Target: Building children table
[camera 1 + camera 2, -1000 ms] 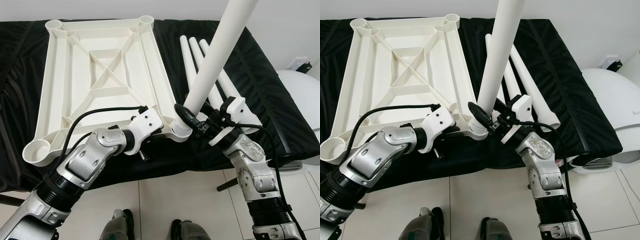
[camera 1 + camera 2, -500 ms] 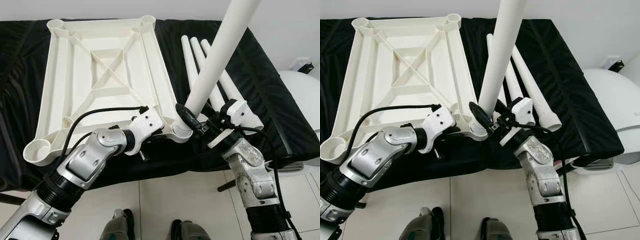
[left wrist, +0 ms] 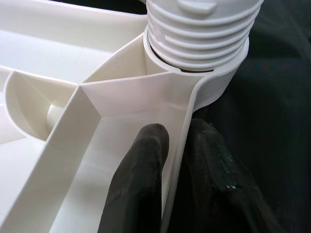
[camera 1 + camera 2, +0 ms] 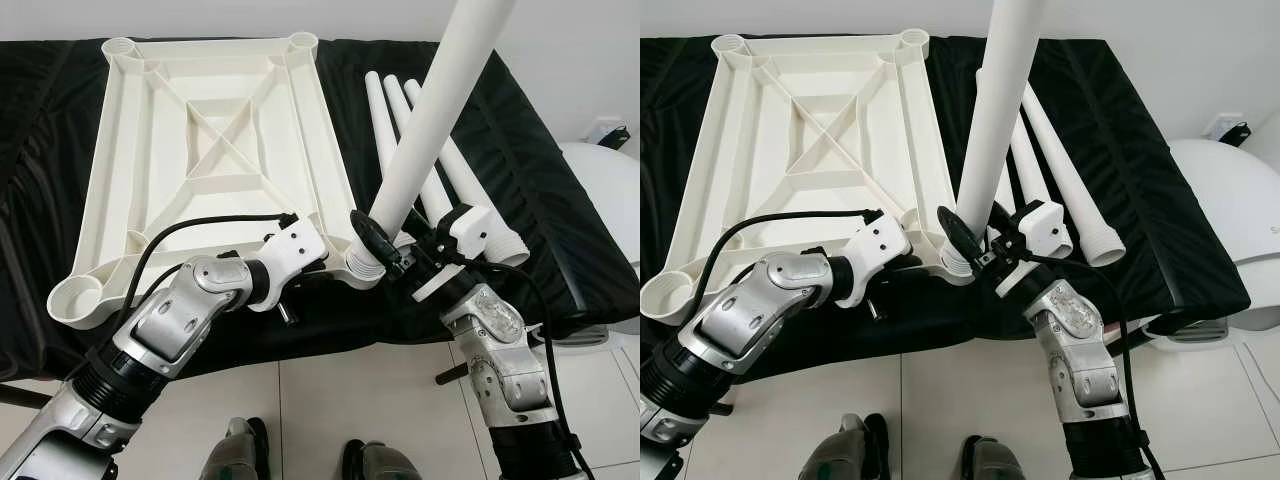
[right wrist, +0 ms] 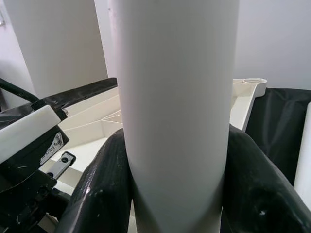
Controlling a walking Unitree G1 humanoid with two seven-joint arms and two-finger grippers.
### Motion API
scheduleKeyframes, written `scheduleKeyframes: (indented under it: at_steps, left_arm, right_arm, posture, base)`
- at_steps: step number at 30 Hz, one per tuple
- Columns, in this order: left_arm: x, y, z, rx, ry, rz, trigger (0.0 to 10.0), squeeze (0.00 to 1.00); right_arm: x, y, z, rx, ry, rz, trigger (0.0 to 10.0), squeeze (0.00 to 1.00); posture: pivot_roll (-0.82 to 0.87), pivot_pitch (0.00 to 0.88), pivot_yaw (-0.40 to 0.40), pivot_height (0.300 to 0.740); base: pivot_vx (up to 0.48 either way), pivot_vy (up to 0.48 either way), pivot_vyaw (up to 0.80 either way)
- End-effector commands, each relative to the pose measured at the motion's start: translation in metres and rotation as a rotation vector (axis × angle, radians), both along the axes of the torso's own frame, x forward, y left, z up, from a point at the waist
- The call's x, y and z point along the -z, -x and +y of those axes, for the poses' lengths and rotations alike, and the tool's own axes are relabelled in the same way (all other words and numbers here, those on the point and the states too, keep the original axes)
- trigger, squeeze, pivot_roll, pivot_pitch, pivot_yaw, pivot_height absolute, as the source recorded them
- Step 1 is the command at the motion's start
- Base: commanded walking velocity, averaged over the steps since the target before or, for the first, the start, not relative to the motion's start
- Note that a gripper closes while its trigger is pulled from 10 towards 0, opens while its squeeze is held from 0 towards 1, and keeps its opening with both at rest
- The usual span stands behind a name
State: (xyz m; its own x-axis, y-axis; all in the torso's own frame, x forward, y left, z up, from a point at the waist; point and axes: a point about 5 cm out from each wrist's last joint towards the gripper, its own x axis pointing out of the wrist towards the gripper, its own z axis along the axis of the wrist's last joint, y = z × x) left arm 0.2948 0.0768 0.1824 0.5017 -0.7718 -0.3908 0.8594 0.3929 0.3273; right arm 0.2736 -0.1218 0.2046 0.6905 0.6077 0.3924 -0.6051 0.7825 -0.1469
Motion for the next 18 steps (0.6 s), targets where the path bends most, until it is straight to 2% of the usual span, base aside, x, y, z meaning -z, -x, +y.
scheduleKeyframes:
  at_steps: [1, 18]
  left_arm:
    - [-0.0019, 0.0005, 0.0014, 0.014, -0.007, 0.003, 10.0, 0.00]
    - [-0.0001, -0.0011, 0.0034, -0.033, -0.004, 0.037, 10.0, 0.00]
  right_arm:
    - [0.0162, 0.0001, -0.0071, 0.046, 0.000, 0.079, 10.0, 0.00]
    - [0.0165, 0.0023, -0.0059, 0.116, -0.006, 0.072, 10.0, 0.00]
  posture:
    - [-0.03, 0.215, -0.006, 0.740]
    - [-0.03, 0.224, -0.003, 0.740]
  base:
    - [0.000, 0.000, 0.00]
    - [0.000, 0.000, 0.00]
